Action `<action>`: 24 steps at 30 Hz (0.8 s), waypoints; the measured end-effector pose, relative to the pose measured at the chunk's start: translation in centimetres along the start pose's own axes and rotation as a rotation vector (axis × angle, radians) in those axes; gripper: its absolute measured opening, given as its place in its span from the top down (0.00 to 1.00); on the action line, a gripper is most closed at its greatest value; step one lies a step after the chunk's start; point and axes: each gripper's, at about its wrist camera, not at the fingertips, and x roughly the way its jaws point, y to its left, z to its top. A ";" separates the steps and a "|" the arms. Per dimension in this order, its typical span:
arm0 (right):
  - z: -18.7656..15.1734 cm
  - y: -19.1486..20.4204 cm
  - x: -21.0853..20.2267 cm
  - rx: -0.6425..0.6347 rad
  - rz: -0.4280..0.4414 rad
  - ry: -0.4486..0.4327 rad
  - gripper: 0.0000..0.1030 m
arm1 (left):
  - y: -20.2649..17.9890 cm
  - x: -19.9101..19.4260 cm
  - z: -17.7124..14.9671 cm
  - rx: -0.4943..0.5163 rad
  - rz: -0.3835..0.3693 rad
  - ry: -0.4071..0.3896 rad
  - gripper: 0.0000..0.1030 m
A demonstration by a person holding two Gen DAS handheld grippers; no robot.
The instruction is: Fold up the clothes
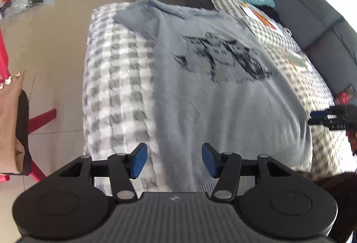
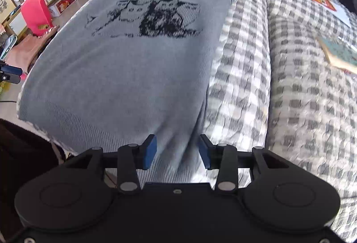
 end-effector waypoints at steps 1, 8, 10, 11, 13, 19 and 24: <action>0.6 0.0 0.1 0.008 -0.003 -0.019 0.52 | 0.6 0.6 0.9 -0.041 0.008 -0.026 0.46; 6.3 -1.6 3.4 0.186 0.017 -0.163 0.52 | 3.0 6.6 6.6 -0.258 0.019 -0.122 0.46; 7.6 -1.6 4.8 0.203 0.005 -0.189 0.52 | 3.2 8.4 8.3 -0.285 0.023 -0.142 0.46; 8.0 -1.6 5.4 0.201 -0.005 -0.190 0.52 | 3.3 8.9 8.8 -0.295 0.022 -0.145 0.46; 8.7 -1.7 6.3 0.198 -0.022 -0.187 0.52 | 3.7 10.5 10.3 -0.327 0.018 -0.155 0.46; 10.6 -3.5 9.0 0.251 -0.065 -0.239 0.52 | 4.8 14.0 13.5 -0.363 0.032 -0.168 0.60; 11.3 -5.1 10.4 0.367 -0.017 -0.308 0.52 | 6.3 15.4 14.9 -0.425 0.013 -0.201 0.87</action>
